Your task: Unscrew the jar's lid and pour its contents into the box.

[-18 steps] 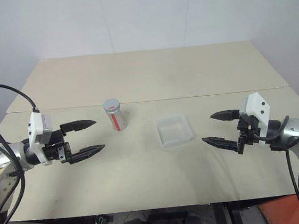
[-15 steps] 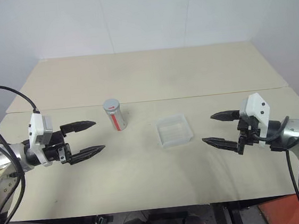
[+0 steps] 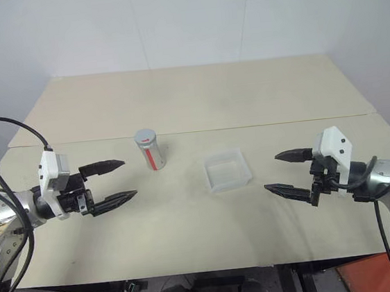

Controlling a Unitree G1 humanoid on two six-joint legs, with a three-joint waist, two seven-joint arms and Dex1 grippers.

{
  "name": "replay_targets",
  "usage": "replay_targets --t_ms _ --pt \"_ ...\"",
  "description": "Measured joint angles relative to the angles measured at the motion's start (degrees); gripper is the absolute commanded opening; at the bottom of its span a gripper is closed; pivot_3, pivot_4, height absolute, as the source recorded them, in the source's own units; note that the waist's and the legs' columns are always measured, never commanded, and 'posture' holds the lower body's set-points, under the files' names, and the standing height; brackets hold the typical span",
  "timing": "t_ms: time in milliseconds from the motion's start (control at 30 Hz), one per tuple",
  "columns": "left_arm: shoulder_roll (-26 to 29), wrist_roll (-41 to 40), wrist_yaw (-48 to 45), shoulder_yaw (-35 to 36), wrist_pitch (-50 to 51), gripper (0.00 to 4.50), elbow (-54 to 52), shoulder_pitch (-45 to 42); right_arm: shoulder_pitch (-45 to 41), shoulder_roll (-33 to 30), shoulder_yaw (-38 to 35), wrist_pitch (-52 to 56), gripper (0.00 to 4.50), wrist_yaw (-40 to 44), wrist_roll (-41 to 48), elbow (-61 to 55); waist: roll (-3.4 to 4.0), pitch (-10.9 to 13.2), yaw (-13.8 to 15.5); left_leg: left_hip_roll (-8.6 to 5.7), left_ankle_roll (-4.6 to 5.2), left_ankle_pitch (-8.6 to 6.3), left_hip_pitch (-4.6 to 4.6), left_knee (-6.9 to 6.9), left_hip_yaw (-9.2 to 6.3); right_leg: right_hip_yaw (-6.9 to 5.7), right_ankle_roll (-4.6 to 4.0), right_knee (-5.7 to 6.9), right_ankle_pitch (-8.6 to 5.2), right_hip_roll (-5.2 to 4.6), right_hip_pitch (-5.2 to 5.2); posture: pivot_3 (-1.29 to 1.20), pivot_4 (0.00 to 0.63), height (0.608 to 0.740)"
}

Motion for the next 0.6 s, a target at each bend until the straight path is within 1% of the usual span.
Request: replay_targets --t_ms 100,233,367,400,500,600 --pt "-6.1 4.3 9.1 -0.7 -0.4 4.49 -0.4 0.7 0.3 0.0 -0.2 0.0 4.50 -0.1 0.0 -0.7 0.00 0.0 0.0 -0.02 0.01 -0.01 0.00 0.00 -0.01 0.00 0.01 0.03 0.01 -0.03 0.03 0.00 0.150 0.740" --pt "-14.1 10.0 20.7 -3.0 -1.2 4.49 -3.0 4.8 1.5 0.0 -0.7 0.0 4.50 -0.2 0.0 -1.4 -0.02 0.0 0.0 -0.02 0.02 -0.01 -0.04 -0.01 -0.02 -0.01 0.01 0.04 0.03 -0.05 0.02 0.00 0.150 0.740" --pt "-25.7 17.8 35.0 -7.6 -2.1 4.49 -5.0 5.5 1.9 0.0 -0.9 0.0 4.50 -0.2 0.0 -1.6 -0.05 0.0 0.3 -0.13 0.13 -0.08 0.01 0.00 -0.03 -0.03 0.02 -0.01 0.04 -0.27 0.06 0.00 0.150 0.740" --pt "-27.5 20.0 37.7 -9.6 -2.8 4.49 -5.0 5.5 1.8 0.0 -0.9 0.0 4.50 -0.3 0.0 -1.8 -0.06 0.0 0.4 -0.16 0.13 -0.08 0.02 0.00 -0.03 -0.03 0.03 0.00 0.04 -0.28 0.06 0.00 0.150 0.740" --pt "-31.8 26.0 44.3 -12.5 -5.5 4.49 -4.6 5.7 1.8 0.0 -0.9 0.0 4.50 -0.5 0.0 -2.0 -0.06 0.0 0.4 -0.17 0.13 -0.08 0.03 0.00 -0.03 -0.02 0.02 0.00 0.04 -0.31 0.06 0.00 0.150 0.740" --pt "-33.5 29.7 47.5 -14.9 -8.6 4.49 -3.4 5.7 1.8 0.0 -1.0 0.0 4.50 -0.7 0.0 -2.0 -0.06 0.0 0.1 -0.16 0.16 -0.10 0.04 -0.01 -0.02 -0.01 0.02 -0.01 0.04 -0.32 0.05 0.00 0.150 0.740"
